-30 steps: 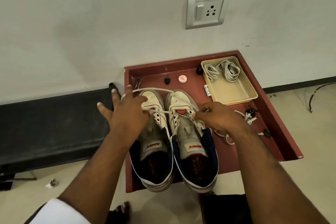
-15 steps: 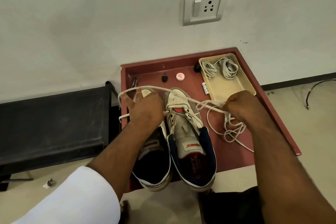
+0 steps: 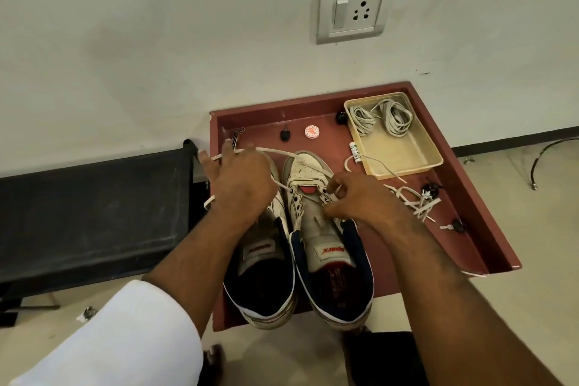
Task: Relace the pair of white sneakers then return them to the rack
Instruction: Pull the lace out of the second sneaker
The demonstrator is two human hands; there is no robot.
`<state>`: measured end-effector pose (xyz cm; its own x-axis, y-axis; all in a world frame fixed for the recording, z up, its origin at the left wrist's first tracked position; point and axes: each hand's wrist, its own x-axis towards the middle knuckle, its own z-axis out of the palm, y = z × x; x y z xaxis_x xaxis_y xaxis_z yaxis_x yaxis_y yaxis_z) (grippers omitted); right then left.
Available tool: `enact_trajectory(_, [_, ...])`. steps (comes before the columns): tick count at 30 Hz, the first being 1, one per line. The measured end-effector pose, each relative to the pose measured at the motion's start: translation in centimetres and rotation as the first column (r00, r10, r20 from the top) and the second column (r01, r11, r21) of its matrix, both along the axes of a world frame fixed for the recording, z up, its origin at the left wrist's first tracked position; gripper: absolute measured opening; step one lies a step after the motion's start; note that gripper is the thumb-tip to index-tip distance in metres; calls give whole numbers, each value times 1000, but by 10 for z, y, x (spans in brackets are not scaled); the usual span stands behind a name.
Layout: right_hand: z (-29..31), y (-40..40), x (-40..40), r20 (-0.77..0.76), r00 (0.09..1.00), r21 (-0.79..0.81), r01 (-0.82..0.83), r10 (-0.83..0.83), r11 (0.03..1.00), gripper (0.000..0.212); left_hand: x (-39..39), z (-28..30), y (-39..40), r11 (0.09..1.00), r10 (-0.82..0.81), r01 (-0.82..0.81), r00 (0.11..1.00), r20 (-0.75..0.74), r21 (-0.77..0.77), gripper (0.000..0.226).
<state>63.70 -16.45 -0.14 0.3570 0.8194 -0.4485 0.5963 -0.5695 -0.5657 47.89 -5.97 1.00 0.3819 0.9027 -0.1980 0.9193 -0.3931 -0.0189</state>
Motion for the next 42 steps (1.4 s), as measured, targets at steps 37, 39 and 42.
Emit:
enact_trajectory(37, [35,23,-44,-761,638,540,521,118,661,18,-59,10,-7,923,-245,383,524,816,32,22])
enact_trajectory(39, [33,21,-41,-614,782,579,353,108,735,30,-61,15,-7,910,-251,414,542,802,5,21])
enact_trajectory(42, [36,20,-45,-648,730,509,206,216,836,45,-62,23,-8,907,-264,419,489,832,41,16])
